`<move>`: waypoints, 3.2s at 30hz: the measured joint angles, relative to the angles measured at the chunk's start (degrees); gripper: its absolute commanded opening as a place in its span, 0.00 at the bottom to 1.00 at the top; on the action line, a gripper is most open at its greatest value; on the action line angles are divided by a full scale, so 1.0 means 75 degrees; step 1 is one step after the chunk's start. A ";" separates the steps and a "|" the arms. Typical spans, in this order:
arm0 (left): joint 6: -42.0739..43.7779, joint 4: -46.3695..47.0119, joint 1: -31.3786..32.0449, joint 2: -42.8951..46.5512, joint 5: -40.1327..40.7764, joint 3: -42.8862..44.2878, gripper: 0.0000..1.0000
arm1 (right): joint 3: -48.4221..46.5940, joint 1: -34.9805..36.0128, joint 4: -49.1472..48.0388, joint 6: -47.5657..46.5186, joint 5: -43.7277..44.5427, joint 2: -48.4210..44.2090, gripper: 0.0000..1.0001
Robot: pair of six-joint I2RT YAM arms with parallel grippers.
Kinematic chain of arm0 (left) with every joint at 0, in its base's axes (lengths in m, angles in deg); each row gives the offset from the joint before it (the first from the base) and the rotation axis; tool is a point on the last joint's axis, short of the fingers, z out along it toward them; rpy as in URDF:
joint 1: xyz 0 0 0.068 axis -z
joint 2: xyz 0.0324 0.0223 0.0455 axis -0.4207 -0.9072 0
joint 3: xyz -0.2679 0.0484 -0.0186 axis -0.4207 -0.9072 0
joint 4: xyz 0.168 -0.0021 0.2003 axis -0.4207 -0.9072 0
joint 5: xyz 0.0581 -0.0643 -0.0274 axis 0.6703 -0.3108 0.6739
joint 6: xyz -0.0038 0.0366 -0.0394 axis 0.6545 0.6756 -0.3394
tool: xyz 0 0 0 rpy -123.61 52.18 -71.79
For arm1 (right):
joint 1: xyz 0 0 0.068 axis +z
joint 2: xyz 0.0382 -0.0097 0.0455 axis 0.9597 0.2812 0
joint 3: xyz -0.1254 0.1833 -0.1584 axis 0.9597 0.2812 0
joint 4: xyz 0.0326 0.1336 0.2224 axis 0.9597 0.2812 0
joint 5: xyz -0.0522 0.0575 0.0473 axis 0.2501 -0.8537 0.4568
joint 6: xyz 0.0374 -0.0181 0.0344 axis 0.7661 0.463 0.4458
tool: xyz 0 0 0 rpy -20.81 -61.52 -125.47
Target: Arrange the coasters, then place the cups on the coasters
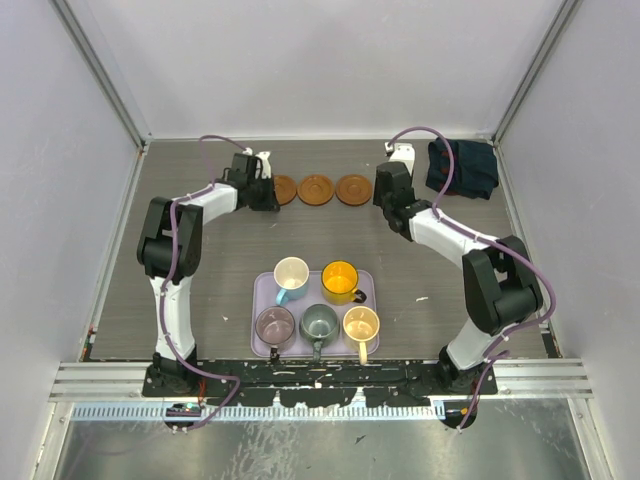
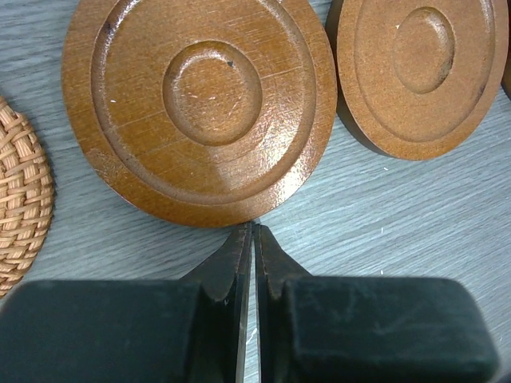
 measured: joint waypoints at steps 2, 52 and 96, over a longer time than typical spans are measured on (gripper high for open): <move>-0.0006 0.0000 -0.0006 0.0000 -0.0023 0.0000 0.07 | 0.0000 0.0000 0.0006 0.0000 0.0000 0.0006 0.46; -0.0172 -0.0332 -0.1419 0.0219 0.0743 0.0458 0.10 | -0.2999 -0.1504 0.0906 -0.0408 -0.1679 0.3386 0.02; -0.0166 -0.1530 -0.1778 -0.1000 0.0332 0.2177 0.14 | -0.3369 -0.1580 0.1169 -0.0210 -0.2020 0.3856 0.10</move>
